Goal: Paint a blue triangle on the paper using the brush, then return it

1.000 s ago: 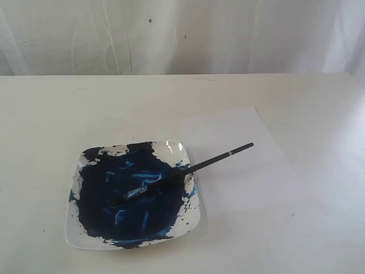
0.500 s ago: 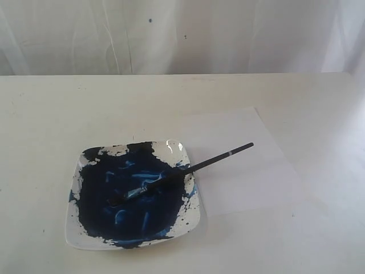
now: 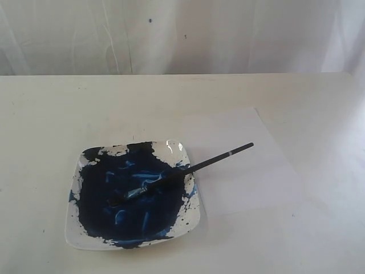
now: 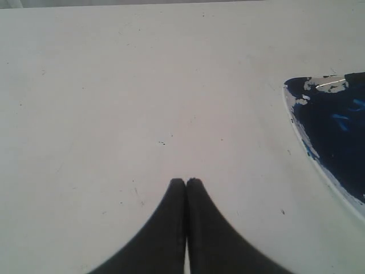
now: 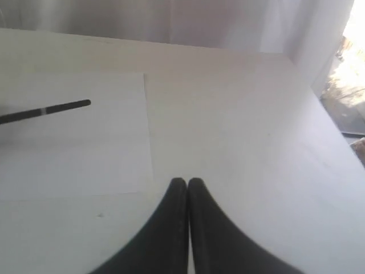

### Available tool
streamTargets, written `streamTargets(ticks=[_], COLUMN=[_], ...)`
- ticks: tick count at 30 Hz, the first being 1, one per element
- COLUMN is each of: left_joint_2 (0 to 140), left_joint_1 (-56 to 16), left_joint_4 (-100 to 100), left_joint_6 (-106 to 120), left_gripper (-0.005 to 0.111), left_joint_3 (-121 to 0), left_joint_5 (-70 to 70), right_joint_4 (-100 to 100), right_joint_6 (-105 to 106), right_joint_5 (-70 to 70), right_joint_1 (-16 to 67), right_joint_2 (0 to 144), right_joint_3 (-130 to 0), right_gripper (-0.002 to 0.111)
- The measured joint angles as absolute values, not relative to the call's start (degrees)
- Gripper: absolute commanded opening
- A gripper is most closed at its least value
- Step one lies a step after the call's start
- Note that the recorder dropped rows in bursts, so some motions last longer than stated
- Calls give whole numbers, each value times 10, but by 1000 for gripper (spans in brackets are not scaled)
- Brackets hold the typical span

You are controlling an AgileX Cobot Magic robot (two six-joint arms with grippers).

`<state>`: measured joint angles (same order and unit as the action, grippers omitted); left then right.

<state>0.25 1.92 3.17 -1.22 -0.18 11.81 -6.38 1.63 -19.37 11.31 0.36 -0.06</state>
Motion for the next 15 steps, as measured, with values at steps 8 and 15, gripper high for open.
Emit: streamTargets(ticks=[8,15], left_joint_2=[3,3], left_joint_1=[19,19], left_joint_4=[32,32], left_joint_6=[-12,-12], left_gripper=[0,0], left_joint_3=[-2,-2], left_joint_5=[118,118], right_joint_4=[-118,-122], right_joint_6=[19,25], right_joint_5=[-194,-65], right_joint_1=[113,113], right_joint_2=[4,4], right_joint_3=[-1,-1], right_gripper=[0,0])
